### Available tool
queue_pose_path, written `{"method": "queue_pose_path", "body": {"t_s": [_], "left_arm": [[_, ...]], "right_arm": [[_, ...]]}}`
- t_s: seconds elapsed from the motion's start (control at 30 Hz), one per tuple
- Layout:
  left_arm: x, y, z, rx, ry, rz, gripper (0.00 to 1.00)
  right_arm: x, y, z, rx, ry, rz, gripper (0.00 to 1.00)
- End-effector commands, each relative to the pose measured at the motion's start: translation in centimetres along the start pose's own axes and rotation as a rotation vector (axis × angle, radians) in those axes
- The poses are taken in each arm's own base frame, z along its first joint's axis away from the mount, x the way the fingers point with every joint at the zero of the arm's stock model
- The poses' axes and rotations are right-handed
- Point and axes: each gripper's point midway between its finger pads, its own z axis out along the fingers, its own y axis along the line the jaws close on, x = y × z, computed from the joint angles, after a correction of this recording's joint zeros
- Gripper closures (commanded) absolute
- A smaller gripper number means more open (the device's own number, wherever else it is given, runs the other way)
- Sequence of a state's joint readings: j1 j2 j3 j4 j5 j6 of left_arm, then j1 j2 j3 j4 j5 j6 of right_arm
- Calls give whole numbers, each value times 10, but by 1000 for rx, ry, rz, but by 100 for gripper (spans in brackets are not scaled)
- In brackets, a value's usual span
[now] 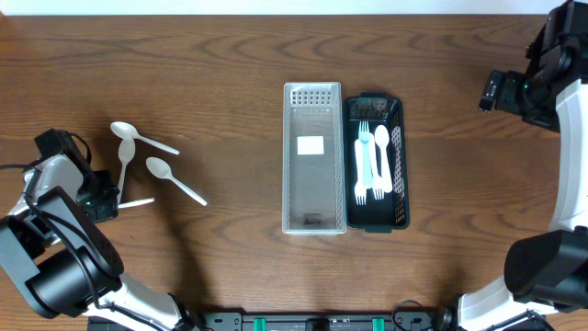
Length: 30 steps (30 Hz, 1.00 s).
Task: Pack container
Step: 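Grasp a white spoon on the left with the left gripper and lift it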
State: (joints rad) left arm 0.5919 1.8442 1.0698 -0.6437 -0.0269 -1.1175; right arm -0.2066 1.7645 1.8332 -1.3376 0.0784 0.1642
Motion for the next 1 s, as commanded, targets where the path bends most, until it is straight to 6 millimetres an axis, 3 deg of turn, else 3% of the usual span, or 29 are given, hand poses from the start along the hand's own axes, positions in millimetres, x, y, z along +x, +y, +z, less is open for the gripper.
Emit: {"method": "queue_pose_path", "body": {"t_s": [0.0,0.1,0.2,0.27,0.4,0.5,0.57,0.67,0.83,0.97], "left_arm": [[7,0,5,-5,41,65,94],[3,-16,-21,78,8,108,94],[-1,-38,-66,211,-57,198,94],[7,-56,-108,331,-103,306,94],[59,-83,-193,580,-166,658,94],[113,-87,-240,714,-219,935,94],[166,-80,-265,802,-235,1144,94],[229,-64,-276,868,-198,1356,94],[326,-29,-277,947,-155,1721,94],[381,-12,-264,975,-114,1879,94]], "right_arm": [[0,0,-1,0,-5,-8,1],[0,0,-1,0,-6,-12,1],[0,0,-1,-1,-6,-14,1],[-2,0,-1,-2,-12,-14,1],[-5,0,-1,-4,-24,-13,1],[-7,1,-2,-5,-31,-12,1],[-7,1,-2,-6,-35,-12,1],[-7,1,-2,-6,-34,-12,1],[-6,1,-2,-6,-30,-13,1],[-5,1,-1,-5,-24,-13,1]]}}
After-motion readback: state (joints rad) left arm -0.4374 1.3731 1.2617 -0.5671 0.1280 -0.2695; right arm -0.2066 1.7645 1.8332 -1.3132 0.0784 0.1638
